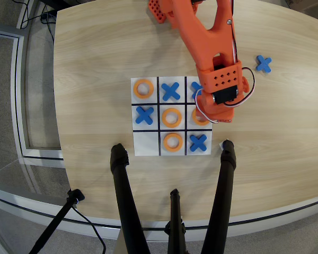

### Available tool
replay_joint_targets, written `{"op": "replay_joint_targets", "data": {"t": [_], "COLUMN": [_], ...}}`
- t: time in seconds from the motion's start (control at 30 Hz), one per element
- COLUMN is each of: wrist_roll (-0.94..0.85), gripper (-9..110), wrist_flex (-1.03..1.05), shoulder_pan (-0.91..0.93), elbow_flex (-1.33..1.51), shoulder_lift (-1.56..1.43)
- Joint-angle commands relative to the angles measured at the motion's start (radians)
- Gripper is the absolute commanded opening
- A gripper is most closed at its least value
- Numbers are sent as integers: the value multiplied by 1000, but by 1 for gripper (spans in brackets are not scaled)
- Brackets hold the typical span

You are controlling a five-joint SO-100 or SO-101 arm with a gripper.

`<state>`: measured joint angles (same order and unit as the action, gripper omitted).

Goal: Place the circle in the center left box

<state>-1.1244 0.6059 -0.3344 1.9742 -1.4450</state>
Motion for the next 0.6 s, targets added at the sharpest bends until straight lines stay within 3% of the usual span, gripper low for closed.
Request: {"op": "replay_joint_targets", "data": {"t": [0.0,0.47,0.57], "wrist_roll": [-5,-18,-18], "gripper": [0,0,8], "wrist_flex": [-6,-6,-2], "shoulder_pan": [9,43,43], "elbow_flex": [-37,-37,-35], "shoulder_lift": [-2,3,-3]}}
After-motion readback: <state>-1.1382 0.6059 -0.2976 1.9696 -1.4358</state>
